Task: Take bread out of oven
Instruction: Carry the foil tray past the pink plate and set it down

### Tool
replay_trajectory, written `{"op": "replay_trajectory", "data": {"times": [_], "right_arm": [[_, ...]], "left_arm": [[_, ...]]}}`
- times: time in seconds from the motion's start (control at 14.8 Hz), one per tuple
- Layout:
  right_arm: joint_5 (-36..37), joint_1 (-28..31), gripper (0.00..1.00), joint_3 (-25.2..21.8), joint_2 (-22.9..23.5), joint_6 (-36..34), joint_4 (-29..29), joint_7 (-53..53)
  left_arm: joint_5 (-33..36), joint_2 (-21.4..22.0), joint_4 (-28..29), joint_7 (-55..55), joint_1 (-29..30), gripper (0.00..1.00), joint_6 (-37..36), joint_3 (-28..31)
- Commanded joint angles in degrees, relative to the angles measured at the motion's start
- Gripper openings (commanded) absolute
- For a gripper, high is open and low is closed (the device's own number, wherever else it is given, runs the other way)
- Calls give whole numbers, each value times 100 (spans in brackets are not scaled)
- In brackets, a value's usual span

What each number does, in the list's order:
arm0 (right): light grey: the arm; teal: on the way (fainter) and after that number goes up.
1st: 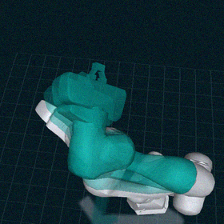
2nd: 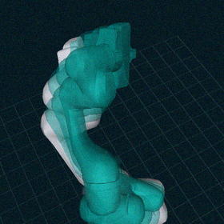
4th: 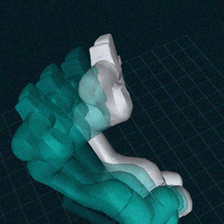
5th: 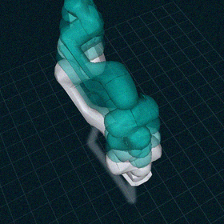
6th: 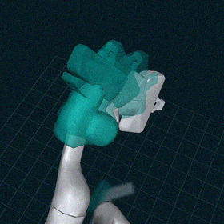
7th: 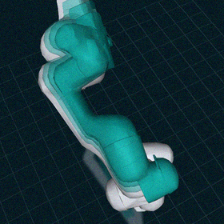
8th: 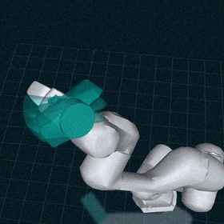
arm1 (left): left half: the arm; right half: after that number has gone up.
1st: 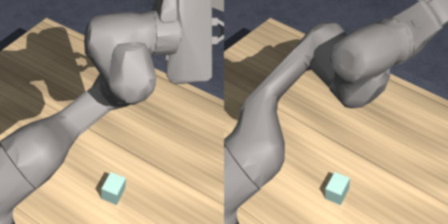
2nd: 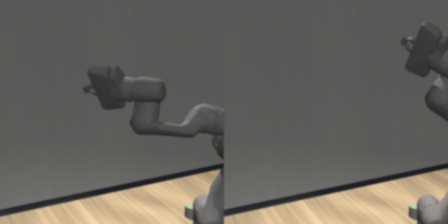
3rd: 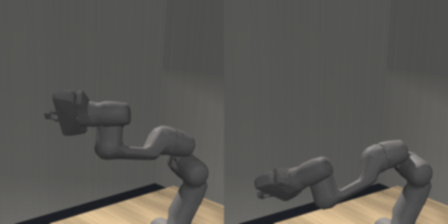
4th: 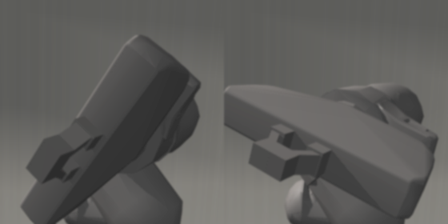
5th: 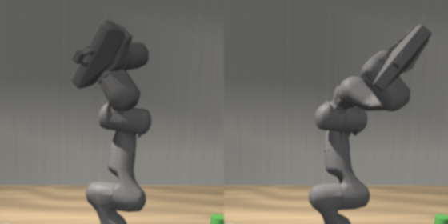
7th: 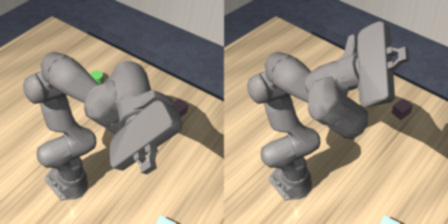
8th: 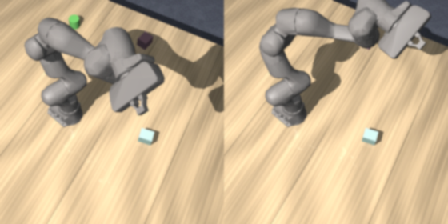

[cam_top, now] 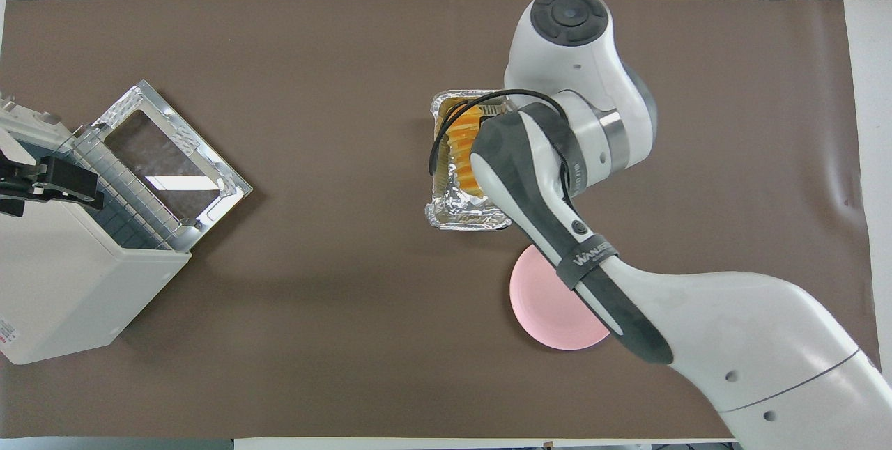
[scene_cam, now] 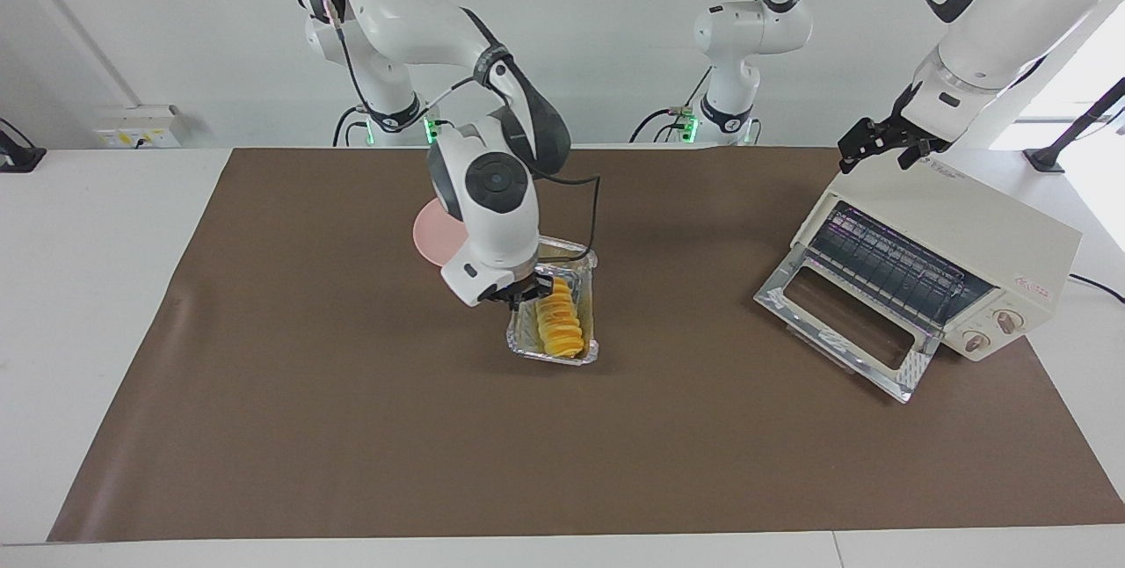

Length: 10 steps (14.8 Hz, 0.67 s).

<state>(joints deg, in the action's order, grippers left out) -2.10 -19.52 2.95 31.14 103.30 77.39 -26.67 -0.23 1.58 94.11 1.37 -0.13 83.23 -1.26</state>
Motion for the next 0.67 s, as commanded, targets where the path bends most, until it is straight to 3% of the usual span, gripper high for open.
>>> {"op": "replay_trajectory", "data": {"times": [0.0,0.2,0.61], "right_arm": [[-186,386,0,4,-99,-82,-31,739],[-186,878,0,3,-143,84,161,1468],[-195,1407,0,3,-644,1181,1601,2551]], "left_arm": [[128,132,55,-6,-13,100,-17,2],[128,132,55,3,4,100,-17,3],[128,132,55,3,13,100,-17,3]]}}
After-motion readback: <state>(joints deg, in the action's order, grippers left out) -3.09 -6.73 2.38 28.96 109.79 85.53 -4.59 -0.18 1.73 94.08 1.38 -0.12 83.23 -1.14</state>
